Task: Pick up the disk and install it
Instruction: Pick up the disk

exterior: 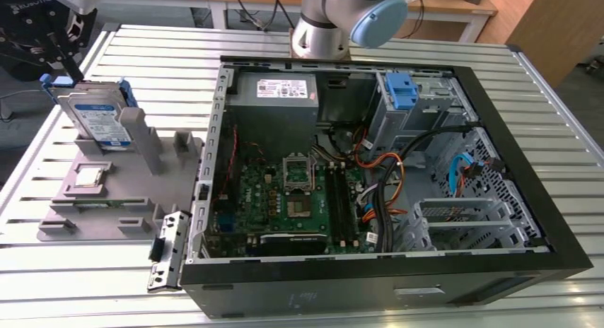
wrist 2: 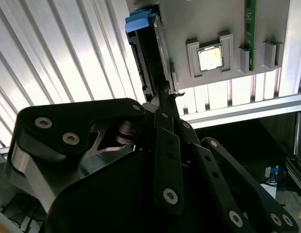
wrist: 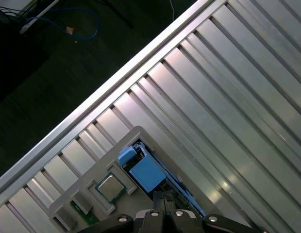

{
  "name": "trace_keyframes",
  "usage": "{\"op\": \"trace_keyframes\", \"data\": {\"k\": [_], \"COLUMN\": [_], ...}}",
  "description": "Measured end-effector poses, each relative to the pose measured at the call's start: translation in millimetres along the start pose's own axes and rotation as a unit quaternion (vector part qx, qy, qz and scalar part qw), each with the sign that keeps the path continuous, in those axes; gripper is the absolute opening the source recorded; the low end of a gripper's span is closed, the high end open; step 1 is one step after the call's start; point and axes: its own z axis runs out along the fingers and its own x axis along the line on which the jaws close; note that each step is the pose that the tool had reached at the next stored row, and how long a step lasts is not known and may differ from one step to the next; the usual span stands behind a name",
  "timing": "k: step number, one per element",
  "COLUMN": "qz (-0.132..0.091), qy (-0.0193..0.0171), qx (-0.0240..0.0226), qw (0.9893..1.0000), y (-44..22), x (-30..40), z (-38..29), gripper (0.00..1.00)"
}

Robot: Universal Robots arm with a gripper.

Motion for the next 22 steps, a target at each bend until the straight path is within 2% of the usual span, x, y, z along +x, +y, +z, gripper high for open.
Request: {"op": "trace_keyframes", "data": {"k": [22], "qz": [-0.013], "qy": [0.0006], "qx": [-0.0003], "qw": [0.9999], "y": [0.0], "x": [0.0], "z": [0.0], "gripper": [0.10]}}
